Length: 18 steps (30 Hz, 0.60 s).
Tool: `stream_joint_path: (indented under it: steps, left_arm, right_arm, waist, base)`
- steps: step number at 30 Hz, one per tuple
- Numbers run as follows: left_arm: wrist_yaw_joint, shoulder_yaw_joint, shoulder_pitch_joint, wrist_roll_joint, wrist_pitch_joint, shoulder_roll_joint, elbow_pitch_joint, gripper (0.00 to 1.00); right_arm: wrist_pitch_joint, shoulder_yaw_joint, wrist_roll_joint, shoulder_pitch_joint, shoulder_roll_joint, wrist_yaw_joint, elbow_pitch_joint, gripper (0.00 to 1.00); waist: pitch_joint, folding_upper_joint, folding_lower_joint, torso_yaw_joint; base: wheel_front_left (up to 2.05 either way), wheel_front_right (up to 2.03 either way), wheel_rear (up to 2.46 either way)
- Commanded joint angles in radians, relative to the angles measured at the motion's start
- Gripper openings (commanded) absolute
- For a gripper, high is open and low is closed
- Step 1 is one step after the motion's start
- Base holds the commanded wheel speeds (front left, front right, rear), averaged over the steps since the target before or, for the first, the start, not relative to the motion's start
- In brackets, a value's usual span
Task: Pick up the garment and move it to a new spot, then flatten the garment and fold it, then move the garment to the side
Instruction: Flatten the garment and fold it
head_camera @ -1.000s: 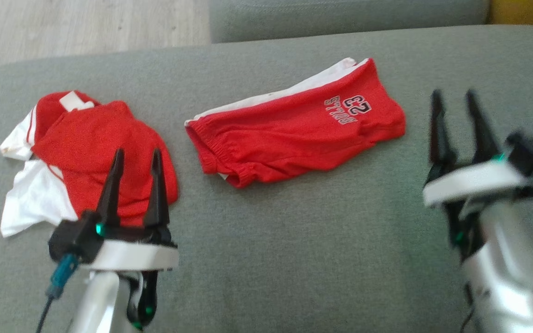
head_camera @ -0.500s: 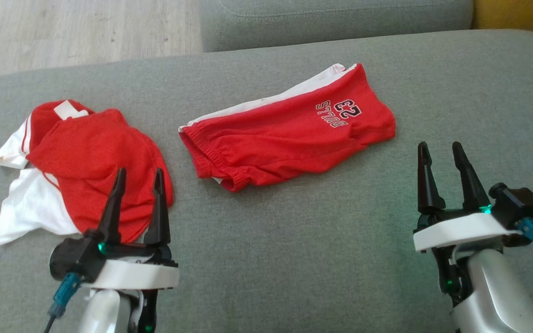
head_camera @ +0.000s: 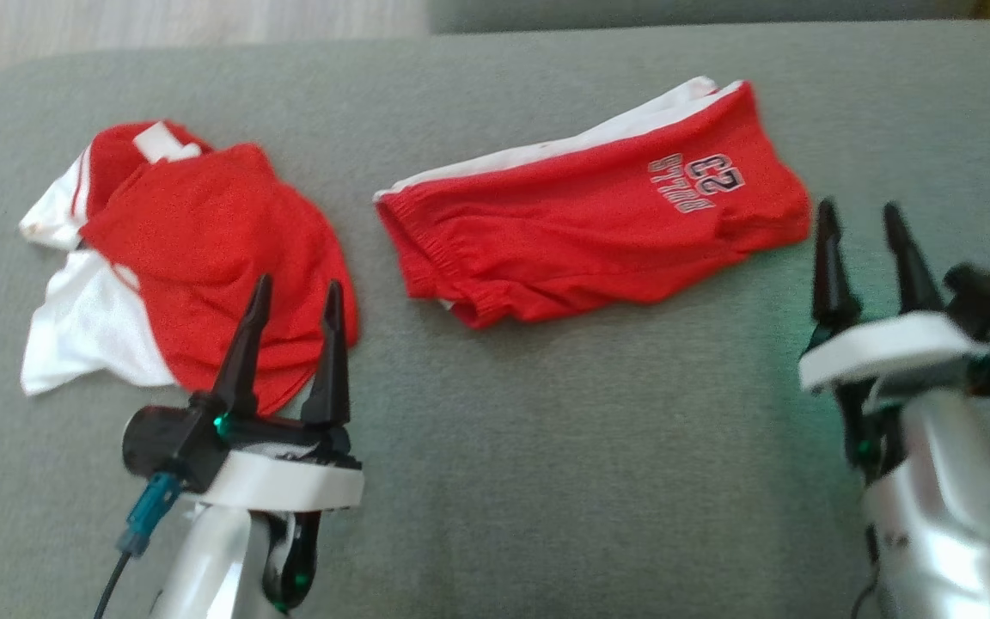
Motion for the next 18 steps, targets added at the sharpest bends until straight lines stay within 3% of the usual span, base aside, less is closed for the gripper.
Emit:
stream_joint_path:
  steps: [1, 11, 18]
  left_arm:
    - [-0.005, 0.017, -0.044, -0.011, -0.005, 0.002, -0.033, 1.00]
    - [-0.005, -0.033, -0.085, -0.036, -0.005, 0.002, -0.028, 1.00]
    - [-0.002, -0.054, -0.094, -0.047, -0.005, 0.002, -0.029, 1.00]
  right_arm:
    - [0.024, -0.014, -0.001, -0.070, 0.004, 0.002, 0.014, 1.00]
    - [0.126, -0.193, -0.042, -0.244, -0.018, 0.002, 0.275, 1.00]
    - [0.130, -0.268, -0.132, -0.320, -0.033, 0.002, 0.442, 1.00]
  waist:
    - [0.038, -0.0001, -0.0002, 0.042]
    - [0.089, -0.0001, -0.0002, 0.133]
    - [0.107, -0.0001, -0.0002, 0.168]
  base:
    - [0.00, 0.00, 0.00]
    - [0.00, 0.00, 0.00]
    - [0.00, 0.00, 0.00]
